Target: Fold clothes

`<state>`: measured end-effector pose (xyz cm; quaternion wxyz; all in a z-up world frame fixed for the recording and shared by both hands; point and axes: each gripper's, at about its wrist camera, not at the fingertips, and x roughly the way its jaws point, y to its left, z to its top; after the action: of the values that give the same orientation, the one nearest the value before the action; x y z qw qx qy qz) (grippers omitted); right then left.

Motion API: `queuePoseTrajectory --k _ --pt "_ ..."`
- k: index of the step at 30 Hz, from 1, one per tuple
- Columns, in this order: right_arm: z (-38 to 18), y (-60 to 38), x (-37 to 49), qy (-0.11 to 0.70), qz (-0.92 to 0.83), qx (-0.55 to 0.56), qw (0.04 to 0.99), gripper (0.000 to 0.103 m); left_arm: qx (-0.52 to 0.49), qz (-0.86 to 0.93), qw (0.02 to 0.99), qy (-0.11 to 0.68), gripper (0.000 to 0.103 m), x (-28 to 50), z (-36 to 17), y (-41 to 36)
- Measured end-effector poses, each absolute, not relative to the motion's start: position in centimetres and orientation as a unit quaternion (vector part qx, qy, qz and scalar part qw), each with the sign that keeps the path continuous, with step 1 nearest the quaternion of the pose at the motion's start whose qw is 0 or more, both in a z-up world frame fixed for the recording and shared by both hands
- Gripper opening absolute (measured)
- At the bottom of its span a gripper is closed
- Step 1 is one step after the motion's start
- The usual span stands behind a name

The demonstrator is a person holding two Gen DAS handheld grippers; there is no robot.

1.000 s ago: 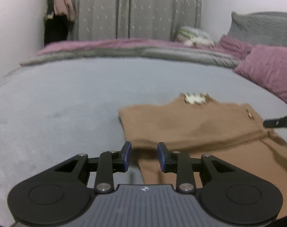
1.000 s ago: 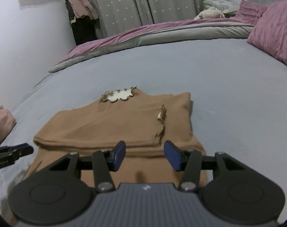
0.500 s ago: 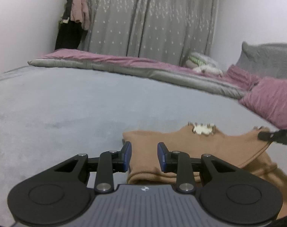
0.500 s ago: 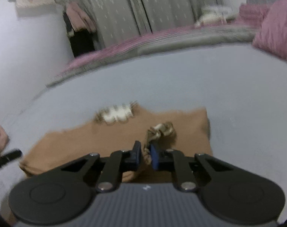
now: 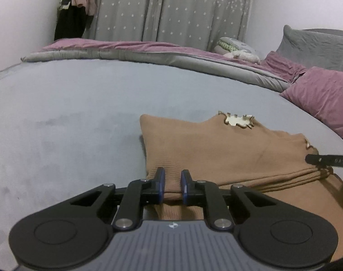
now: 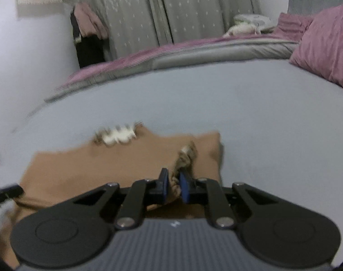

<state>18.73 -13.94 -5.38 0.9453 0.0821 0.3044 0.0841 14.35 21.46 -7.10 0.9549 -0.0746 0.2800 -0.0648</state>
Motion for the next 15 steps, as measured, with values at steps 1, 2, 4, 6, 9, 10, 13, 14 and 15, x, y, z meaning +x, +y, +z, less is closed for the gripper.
queuePoseTrajectory --k 1,2,4,6,9,10,13,14,15 --pt "-5.9 -13.7 18.8 0.308 0.083 0.076 0.945 0.012 -0.074 -0.064 0.955 0.280 0.014 14.4 -7.1 21.4" --pt "-6.4 -13.5 18.8 0.312 0.081 0.071 0.944 0.012 -0.072 -0.064 0.955 0.280 0.014 14.4 -7.0 21.4" --pt "-6.5 -13.2 18.7 0.312 0.079 0.066 0.944 0.013 -0.072 -0.065 0.956 0.277 0.014 14.2 -6.6 21.3" --pt "-6.3 -13.0 18.7 0.312 0.075 0.055 0.946 0.015 -0.080 -0.067 0.958 0.267 0.014 13.9 -6.0 21.5" --pt "-5.3 -13.0 18.1 0.296 0.060 0.043 0.952 0.028 -0.087 -0.069 0.965 0.238 0.014 13.3 -4.8 21.6" --pt "-4.8 -13.3 18.1 0.290 0.056 0.041 0.955 0.033 -0.088 -0.070 0.967 0.227 0.014 13.1 -4.4 21.5" --pt "-3.8 -12.7 17.7 0.275 0.068 0.039 0.958 0.033 -0.074 -0.081 0.968 0.226 0.014 13.2 -4.3 20.7" --pt "-3.6 -12.3 17.6 0.271 0.073 0.037 0.959 0.033 -0.063 -0.083 0.966 0.235 0.014 13.3 -4.6 20.3" --pt "-3.3 -11.7 17.7 0.270 0.080 0.032 0.959 0.033 -0.052 -0.085 0.965 0.244 0.014 13.5 -4.9 19.9"
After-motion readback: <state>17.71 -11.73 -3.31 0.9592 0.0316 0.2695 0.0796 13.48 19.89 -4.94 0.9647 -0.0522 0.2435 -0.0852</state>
